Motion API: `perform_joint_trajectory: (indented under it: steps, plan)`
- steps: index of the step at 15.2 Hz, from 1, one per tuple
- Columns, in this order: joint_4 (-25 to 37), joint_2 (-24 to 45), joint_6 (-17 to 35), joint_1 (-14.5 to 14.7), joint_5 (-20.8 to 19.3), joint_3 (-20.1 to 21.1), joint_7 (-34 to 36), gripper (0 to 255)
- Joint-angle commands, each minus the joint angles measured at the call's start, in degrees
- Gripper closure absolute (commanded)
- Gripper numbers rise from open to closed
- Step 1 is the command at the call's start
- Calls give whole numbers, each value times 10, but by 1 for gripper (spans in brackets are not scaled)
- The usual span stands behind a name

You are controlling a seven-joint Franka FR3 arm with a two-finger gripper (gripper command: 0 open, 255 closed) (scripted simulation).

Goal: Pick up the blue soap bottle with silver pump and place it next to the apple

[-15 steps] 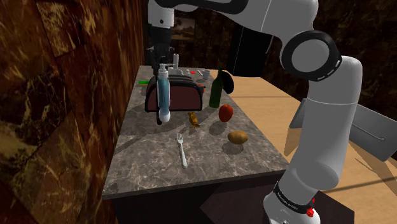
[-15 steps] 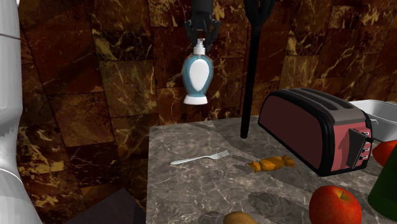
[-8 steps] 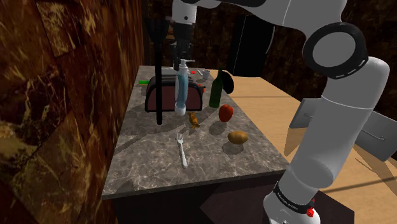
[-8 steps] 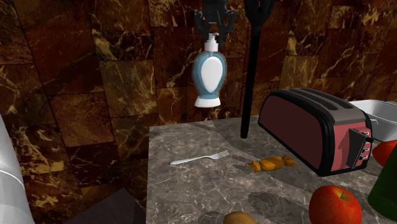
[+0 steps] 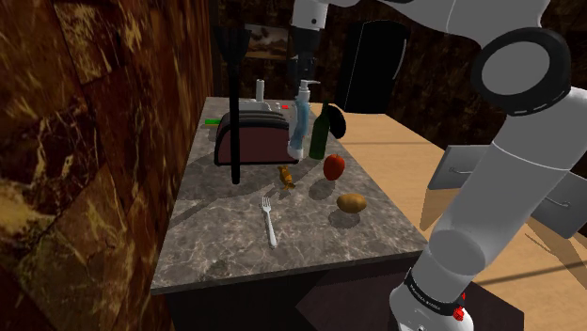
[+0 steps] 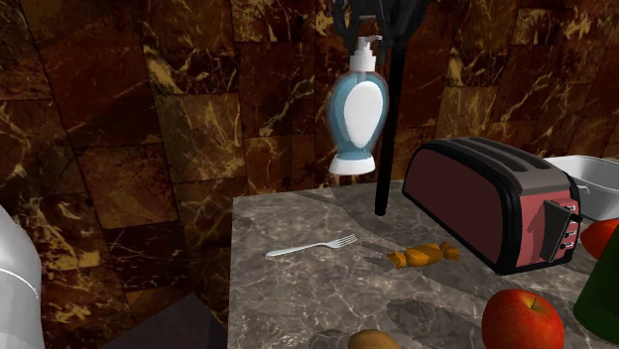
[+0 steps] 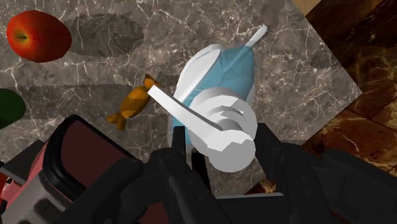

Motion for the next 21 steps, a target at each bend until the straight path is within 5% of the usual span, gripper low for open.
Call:
perform_joint_trajectory:
  steps: [1, 11, 21]
  plan:
    - [-12, -16, -5, -14, 1, -15, -29, 255]
    - [0, -41, -46, -75, -6, -90, -166, 255]
    - [93, 1, -100, -141, -7, -172, -312, 255]
